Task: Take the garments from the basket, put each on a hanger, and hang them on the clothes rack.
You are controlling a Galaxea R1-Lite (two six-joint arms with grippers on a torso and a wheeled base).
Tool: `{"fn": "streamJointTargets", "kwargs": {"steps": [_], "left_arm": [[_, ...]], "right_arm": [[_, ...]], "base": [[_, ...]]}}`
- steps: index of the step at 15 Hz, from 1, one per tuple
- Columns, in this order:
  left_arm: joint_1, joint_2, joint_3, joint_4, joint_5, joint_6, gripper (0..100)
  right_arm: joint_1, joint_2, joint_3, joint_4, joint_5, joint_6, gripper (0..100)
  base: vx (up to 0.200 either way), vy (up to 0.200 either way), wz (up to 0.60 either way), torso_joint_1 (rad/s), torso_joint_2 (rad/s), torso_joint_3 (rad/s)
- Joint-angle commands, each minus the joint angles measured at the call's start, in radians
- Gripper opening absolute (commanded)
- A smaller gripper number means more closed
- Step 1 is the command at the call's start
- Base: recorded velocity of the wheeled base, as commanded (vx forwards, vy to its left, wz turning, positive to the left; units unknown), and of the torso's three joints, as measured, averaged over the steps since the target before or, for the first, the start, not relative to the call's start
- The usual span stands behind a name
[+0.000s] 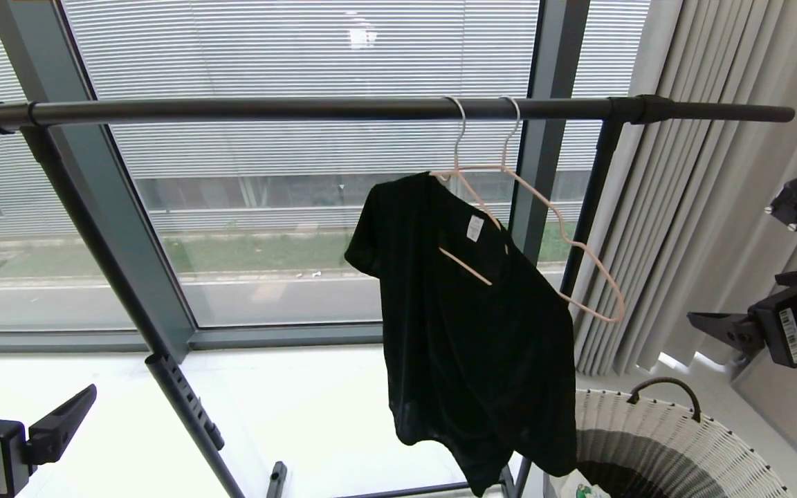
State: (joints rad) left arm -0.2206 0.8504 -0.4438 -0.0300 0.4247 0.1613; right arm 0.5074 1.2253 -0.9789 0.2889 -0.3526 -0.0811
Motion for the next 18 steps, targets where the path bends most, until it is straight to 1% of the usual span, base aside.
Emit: {"fn": "streamJointTargets", "kwargs": {"steps": [1, 7, 12, 14, 16, 17, 18], "left_arm": [[0.003, 0.002, 0.002, -0.001, 0.000, 0.000, 100], [0.007, 0.002, 0.002, -0.001, 0.000, 0.000, 100], [0.007, 0.002, 0.002, -0.004, 0.000, 0.000, 100], [0.007, 0.002, 0.002, -0.004, 0.000, 0.000, 100], [0.007, 0.002, 0.004, -0.004, -0.001, 0.001, 100], [0.006, 0.002, 0.004, -0.004, -0.001, 0.000, 100], [0.006, 0.004, 0.004, -0.005, -0.001, 0.000, 100]], "right_arm": [[0.000, -0.006, 0.022, -0.001, 0.000, 0.000, 100], [0.000, -0.010, 0.040, -0.001, 0.000, 0.000, 100], [-0.003, -0.017, 0.118, -0.024, -0.002, 0.000, 100], [-0.041, -0.004, 0.221, -0.085, -0.002, -0.022, 100], [-0.076, 0.020, 0.338, -0.177, 0.001, -0.085, 100], [-0.084, 0.036, 0.385, -0.223, 0.004, -0.098, 100], [-0.084, 0.095, 0.483, -0.352, 0.010, -0.101, 100]], "base": [[0.000, 0.000, 0.00, -0.207, 0.51, 0.286], [0.000, 0.000, 0.00, -0.199, 0.49, 0.287], [0.000, 0.000, 0.00, -0.173, 0.46, 0.290], [0.000, 0.000, 0.00, -0.154, 0.45, 0.305], [0.000, 0.000, 0.00, -0.083, 0.26, 0.173], [0.000, 0.000, 0.00, -0.036, 0.12, 0.080], [0.000, 0.000, 0.00, -0.022, 0.07, 0.046]]}}
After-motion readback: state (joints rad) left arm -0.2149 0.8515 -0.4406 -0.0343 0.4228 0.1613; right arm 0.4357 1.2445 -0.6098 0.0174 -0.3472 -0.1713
